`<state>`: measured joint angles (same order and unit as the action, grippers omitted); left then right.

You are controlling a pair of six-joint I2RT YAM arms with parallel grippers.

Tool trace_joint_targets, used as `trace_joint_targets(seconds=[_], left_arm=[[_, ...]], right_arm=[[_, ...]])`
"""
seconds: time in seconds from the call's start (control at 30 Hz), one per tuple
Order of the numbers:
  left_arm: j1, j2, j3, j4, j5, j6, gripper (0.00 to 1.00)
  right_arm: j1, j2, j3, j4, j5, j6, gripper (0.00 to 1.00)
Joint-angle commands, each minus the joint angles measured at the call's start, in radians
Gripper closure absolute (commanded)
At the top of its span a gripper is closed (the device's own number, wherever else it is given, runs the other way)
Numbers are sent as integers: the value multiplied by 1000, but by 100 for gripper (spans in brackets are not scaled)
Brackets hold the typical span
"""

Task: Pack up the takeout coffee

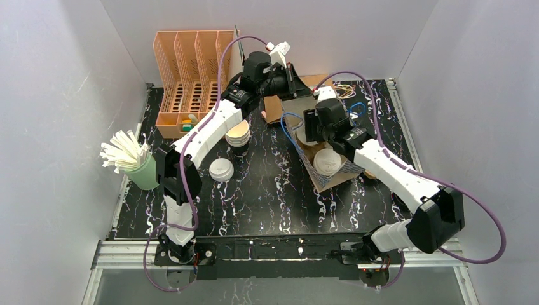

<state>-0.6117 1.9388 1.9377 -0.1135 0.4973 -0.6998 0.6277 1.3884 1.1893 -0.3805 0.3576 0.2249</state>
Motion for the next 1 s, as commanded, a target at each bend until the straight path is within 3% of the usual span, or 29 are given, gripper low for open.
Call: trace_joint_targets(seconds=[0.0, 0.13, 0.33, 0.5, 0.73, 0.97], left_arm=[[-6, -65, -10, 6, 22, 6, 100], [-6, -66, -12, 7, 26, 4, 100], [-6, -70, -20, 6, 28, 17, 100], [-6, -67, -22, 9, 30, 21, 100], [-6, -71, -26, 10, 33, 29, 100], [-6, -75, -38, 51, 37, 22, 100]], right_arm=[[-45, -32, 38, 20, -65, -24, 59], [-98, -22, 42, 12, -130, -47, 70], [-146, -1, 116, -45, -295, 24, 67], [-187, 18, 181, -149, -346, 94, 68], [-300, 33, 171, -148, -530, 218, 73], [-322, 33, 140, -122, -648, 314, 78]])
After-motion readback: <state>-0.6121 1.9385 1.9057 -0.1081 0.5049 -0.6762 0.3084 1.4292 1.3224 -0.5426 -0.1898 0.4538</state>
